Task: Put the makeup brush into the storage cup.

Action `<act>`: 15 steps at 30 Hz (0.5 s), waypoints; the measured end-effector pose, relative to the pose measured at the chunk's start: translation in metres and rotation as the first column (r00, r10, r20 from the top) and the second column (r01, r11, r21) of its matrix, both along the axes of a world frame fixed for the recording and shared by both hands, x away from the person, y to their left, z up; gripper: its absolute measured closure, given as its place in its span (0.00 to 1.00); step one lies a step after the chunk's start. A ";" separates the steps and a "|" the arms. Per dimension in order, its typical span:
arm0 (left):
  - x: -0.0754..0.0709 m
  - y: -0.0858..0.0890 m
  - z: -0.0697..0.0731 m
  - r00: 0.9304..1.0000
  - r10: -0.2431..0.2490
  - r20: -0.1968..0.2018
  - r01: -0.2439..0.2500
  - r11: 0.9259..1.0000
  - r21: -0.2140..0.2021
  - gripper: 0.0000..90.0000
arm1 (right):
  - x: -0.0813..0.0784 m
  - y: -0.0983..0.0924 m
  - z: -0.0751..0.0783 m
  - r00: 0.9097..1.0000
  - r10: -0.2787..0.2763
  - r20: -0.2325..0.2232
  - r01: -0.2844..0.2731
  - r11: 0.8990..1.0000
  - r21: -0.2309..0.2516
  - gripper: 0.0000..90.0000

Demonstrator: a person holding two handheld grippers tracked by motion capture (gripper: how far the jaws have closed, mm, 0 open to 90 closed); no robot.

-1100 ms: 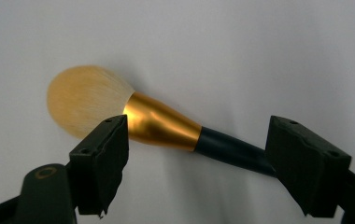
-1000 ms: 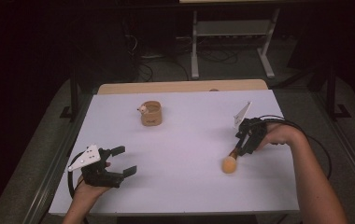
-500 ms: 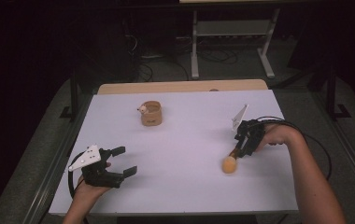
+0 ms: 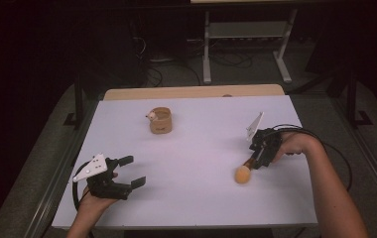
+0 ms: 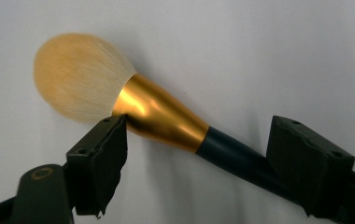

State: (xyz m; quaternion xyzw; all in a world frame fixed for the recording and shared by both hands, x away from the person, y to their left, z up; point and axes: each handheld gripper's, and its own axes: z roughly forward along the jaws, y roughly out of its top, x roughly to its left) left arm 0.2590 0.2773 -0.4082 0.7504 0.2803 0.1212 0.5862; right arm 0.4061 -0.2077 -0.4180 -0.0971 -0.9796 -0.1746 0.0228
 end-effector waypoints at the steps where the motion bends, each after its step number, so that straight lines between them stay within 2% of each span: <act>1: 0.000 0.000 0.000 1.000 -0.001 0.000 0.001 1.000 0.000 0.11 | 0.000 0.000 0.000 1.000 0.005 0.000 -0.005 1.000 -0.006 0.23; 5: 0.000 0.000 0.000 1.000 -0.001 0.001 0.001 1.000 -0.001 0.11 | -0.002 0.000 -0.005 1.000 0.011 -0.006 -0.012 0.999 -0.053 0.27; 9: 0.000 0.000 0.000 1.000 -0.002 0.006 0.002 1.000 0.003 0.11 | -0.003 0.001 -0.004 1.000 0.016 -0.013 -0.017 0.998 -0.054 0.31; 15: 0.000 0.001 0.001 1.000 -0.001 0.006 0.001 1.000 0.005 0.11 | -0.003 0.002 -0.003 1.000 0.009 0.004 -0.009 0.998 -0.069 0.38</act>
